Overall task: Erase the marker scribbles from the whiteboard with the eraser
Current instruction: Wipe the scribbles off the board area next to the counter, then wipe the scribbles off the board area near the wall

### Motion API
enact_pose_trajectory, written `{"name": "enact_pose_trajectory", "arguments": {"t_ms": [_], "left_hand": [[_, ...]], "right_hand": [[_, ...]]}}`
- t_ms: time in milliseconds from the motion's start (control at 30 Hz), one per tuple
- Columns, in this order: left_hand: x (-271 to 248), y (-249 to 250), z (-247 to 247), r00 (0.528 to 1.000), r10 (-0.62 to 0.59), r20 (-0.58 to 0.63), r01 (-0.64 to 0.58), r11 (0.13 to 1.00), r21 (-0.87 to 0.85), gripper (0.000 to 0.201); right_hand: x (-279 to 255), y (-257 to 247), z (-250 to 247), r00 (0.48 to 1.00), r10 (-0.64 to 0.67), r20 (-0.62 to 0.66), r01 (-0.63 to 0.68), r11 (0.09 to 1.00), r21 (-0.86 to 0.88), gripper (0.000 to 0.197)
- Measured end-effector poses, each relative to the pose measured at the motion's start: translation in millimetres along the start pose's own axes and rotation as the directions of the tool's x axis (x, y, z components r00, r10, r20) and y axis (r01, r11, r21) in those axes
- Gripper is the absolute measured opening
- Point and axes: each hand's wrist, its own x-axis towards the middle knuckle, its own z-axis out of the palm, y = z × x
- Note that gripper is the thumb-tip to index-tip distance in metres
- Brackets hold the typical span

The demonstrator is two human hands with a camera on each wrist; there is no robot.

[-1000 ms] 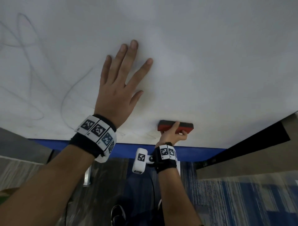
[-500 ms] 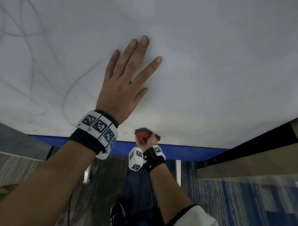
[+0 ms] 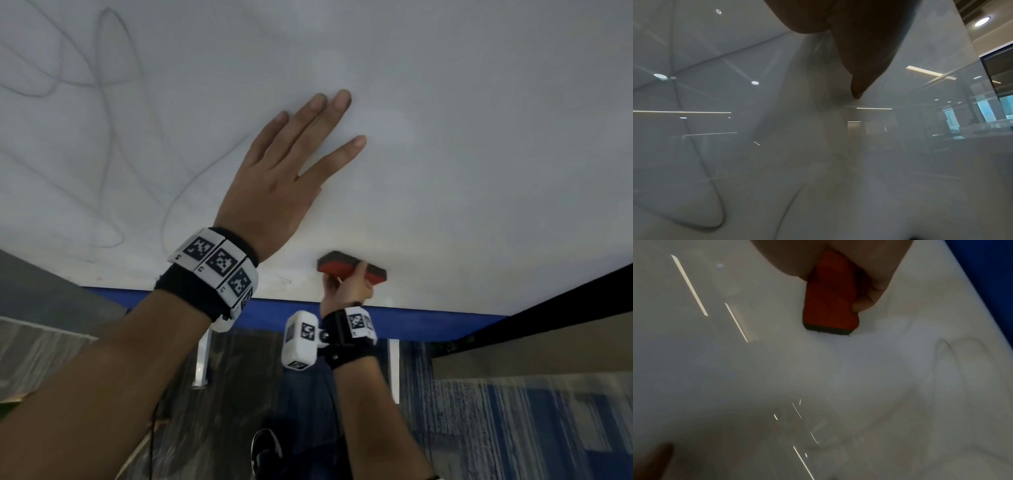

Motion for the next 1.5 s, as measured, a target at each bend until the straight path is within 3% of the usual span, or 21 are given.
{"name": "enact_pose_trajectory", "arguments": {"t_ms": [100, 200, 300, 400, 533, 567, 667, 800, 833, 933, 1000, 1100, 1233, 1267, 1300, 1333, 1367, 1400, 1433, 1467, 1500], "left_hand": [[0, -2, 2, 1.000, 0.011, -0.014, -0.011, 1.000, 0.005, 0.077], [-2, -5, 2, 0.999, 0.024, -0.033, -0.023, 1.000, 0.005, 0.076], [-4, -4, 4, 0.998, 0.030, -0.049, -0.030, 0.999, -0.018, 0.072], [-5, -4, 8, 0.997, 0.031, -0.074, -0.033, 0.999, -0.020, 0.071], [-3, 1, 9, 0.999, -0.024, -0.039, 0.022, 0.998, -0.052, 0.075], [-3, -1, 7, 1.000, -0.017, -0.010, 0.017, 0.998, -0.059, 0.078], [-4, -14, -5, 0.996, 0.041, 0.079, -0.035, 0.997, -0.073, 0.077], [-7, -22, -24, 0.986, 0.106, 0.130, -0.071, 0.966, -0.247, 0.051], [-6, -23, -28, 0.984, 0.115, 0.137, -0.072, 0.955, -0.288, 0.048], [-6, -26, -40, 0.977, 0.130, 0.169, -0.064, 0.935, -0.350, 0.050], [-11, -31, -49, 0.976, 0.108, 0.188, -0.021, 0.911, -0.412, 0.053], [-27, -53, -70, 0.972, 0.038, 0.233, 0.081, 0.875, -0.478, 0.054], [-44, -101, -119, 0.966, -0.158, 0.207, 0.238, 0.859, -0.454, 0.045], [-47, -115, -135, 0.960, -0.234, 0.154, 0.279, 0.845, -0.457, 0.043], [-49, -128, -150, 0.947, -0.308, 0.091, 0.314, 0.826, -0.468, 0.040], [-49, -141, -165, 0.929, -0.370, 0.020, 0.332, 0.808, -0.486, 0.038], [-49, -152, -179, 0.908, -0.416, -0.053, 0.334, 0.793, -0.510, 0.037], [-46, -161, -191, 0.886, -0.448, -0.117, 0.324, 0.780, -0.536, 0.036], [-43, -168, -200, 0.869, -0.467, -0.164, 0.307, 0.769, -0.561, 0.035], [-37, -173, -209, 0.862, -0.468, -0.195, 0.285, 0.766, -0.576, 0.034], [-31, -176, -216, 0.866, -0.449, -0.221, 0.256, 0.777, -0.575, 0.033]], "right_hand": [[5, 40, -1, 1.000, 0.006, 0.008, -0.006, 1.000, -0.011, 0.037], [44, 61, -29, 0.985, 0.170, 0.022, -0.168, 0.982, -0.092, 0.026], [89, 52, -53, 0.953, 0.303, -0.012, -0.301, 0.942, -0.147, 0.054], [63, 40, -31, 0.930, 0.355, 0.091, -0.321, 0.909, -0.268, 0.041], [22, 61, 8, 0.818, 0.554, 0.158, -0.502, 0.820, -0.276, 0.042], [17, 59, 11, 0.813, 0.557, 0.169, -0.505, 0.819, -0.273, 0.044], [14, 24, 3, 0.816, 0.525, 0.243, -0.494, 0.851, -0.178, 0.024], [14, -22, -21, 0.882, 0.382, 0.276, -0.407, 0.912, 0.041, 0.021], [11, -21, -20, 0.894, 0.377, 0.244, -0.401, 0.915, 0.054, 0.028], [-16, 12, 8, 0.887, 0.427, 0.173, -0.414, 0.904, -0.109, 0.041], [-55, 36, 32, 0.861, 0.458, 0.218, -0.424, 0.886, -0.188, 0.040], [-123, 53, 63, 0.805, 0.473, 0.357, -0.479, 0.874, -0.079, 0.039], [-205, 18, 79, 0.734, 0.411, 0.541, -0.517, 0.855, 0.051, 0.020], [-227, 3, 78, 0.708, 0.353, 0.612, -0.488, 0.870, 0.062, 0.018], [-248, -10, 78, 0.693, 0.245, 0.678, -0.378, 0.924, 0.053, 0.017], [-269, -21, 78, 0.687, 0.085, 0.722, -0.181, 0.982, 0.056, 0.017], [-287, -32, 79, 0.657, -0.140, 0.741, 0.104, 0.990, 0.095, 0.019], [-306, -42, 83, 0.539, -0.386, 0.749, 0.438, 0.888, 0.143, 0.022], [-319, -52, 90, 0.315, -0.592, 0.742, 0.756, 0.629, 0.180, 0.027], [-329, -61, 101, 0.038, -0.689, 0.724, 0.951, 0.249, 0.186, 0.032], [-335, -70, 116, -0.217, -0.676, 0.704, 0.976, -0.150, 0.156, 0.037]]}}
